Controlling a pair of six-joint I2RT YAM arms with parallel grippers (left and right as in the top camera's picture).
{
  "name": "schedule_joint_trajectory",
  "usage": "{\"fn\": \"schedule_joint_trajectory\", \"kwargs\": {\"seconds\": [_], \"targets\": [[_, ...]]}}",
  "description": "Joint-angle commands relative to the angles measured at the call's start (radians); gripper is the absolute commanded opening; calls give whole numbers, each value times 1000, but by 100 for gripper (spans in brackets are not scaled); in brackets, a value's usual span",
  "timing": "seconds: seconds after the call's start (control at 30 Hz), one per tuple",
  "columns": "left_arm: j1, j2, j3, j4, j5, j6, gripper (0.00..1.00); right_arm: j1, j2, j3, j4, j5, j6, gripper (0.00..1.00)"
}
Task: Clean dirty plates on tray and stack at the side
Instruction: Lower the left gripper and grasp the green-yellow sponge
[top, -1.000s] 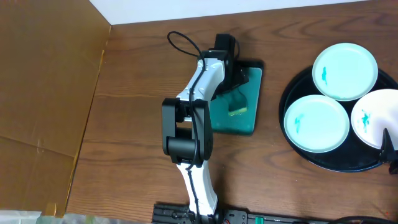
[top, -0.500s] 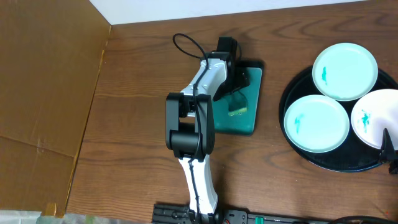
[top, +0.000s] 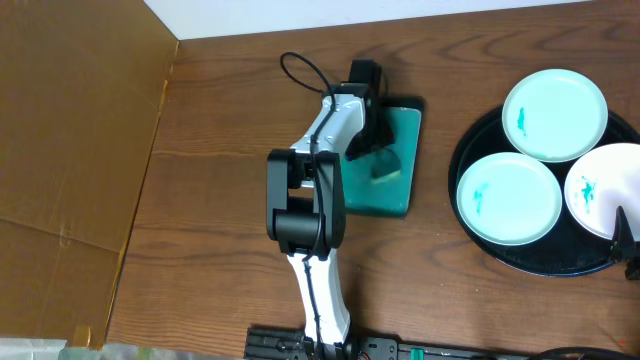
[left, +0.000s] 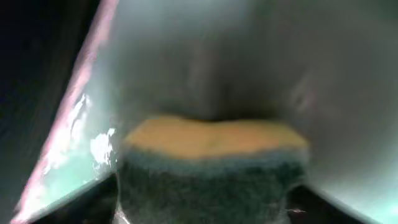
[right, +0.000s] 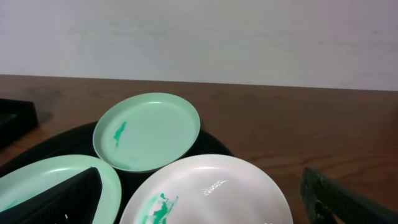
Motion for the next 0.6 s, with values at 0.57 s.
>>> {"fn": "schedule_joint_trajectory", "kwargs": {"seconds": [0.57], "targets": [[4, -16, 20, -241, 205, 18, 69, -16, -4, -2, -4, 2, 14, 99]]}}
